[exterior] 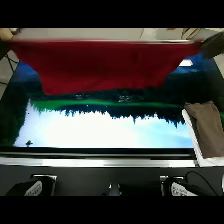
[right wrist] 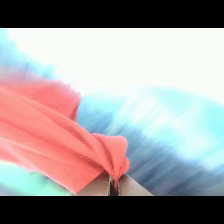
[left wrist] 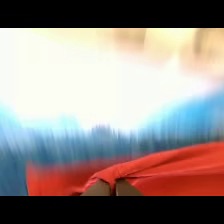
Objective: Fold the shirts.
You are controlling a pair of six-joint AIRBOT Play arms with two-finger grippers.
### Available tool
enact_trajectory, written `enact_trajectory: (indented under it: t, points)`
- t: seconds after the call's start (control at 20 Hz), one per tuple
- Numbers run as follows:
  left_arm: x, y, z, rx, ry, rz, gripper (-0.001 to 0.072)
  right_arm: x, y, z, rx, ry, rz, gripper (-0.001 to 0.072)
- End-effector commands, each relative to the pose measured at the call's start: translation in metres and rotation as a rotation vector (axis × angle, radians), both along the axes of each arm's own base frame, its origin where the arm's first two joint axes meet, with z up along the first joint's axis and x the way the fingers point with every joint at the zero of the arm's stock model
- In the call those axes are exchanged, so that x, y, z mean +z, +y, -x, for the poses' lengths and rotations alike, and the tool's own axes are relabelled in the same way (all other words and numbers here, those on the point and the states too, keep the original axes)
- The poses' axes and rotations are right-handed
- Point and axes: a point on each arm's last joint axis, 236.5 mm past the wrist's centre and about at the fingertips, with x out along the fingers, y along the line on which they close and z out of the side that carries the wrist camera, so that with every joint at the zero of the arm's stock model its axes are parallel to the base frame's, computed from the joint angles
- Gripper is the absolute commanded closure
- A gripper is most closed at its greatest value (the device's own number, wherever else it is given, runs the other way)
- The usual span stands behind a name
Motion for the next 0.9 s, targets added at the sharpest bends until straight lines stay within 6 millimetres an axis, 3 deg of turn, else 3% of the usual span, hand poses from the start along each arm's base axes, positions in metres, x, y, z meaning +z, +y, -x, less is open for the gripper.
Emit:
enact_trajectory:
  t: [0.0,0.1,0.2,0.35,0.5,0.55,0.65,0.75,0.85]
  points:
    - [0.155,0.002,0.114,0.113,-0.44,-0.045,0.0686,0.18,0.008,0.139,-0.09,-0.524,0.117,0.0691]
    - [0.167,-0.004,0.145,0.111,-0.489,-0.044,0.0686,0.204,0.016,0.187,-0.096,-0.607,0.138,0.0691]
    - [0.173,-0.007,0.161,0.11,-0.515,-0.044,0.0686,0.208,0.013,0.21,-0.122,-0.622,0.17,0.0691]
    - [0.165,-0.008,0.161,0.107,-0.481,-0.062,0.0686,0.196,0.011,0.218,-0.128,-0.57,0.188,0.0691]
    - [0.131,-0.003,0.142,0.105,-0.344,-0.107,0.0686,0.178,0.009,0.209,-0.124,-0.495,0.188,0.0691]
    - [0.115,-0.002,0.131,0.096,-0.28,-0.117,0.0686,0.165,0.007,0.2,-0.119,-0.441,0.189,0.0691]
    - [0.077,0.002,0.101,0.08,-0.138,-0.125,0.0686,0.115,0.003,0.172,-0.098,-0.234,0.164,0.0691]
    - [0.012,0.01,0.061,0.057,0.074,-0.124,0.0686,0.052,-0.002,0.138,-0.067,0.015,0.132,0.0691]
    - [-0.063,0.016,0.021,0.036,0.278,-0.098,0.0687,-0.024,-0.009,0.098,-0.053,0.284,0.079,0.0692]
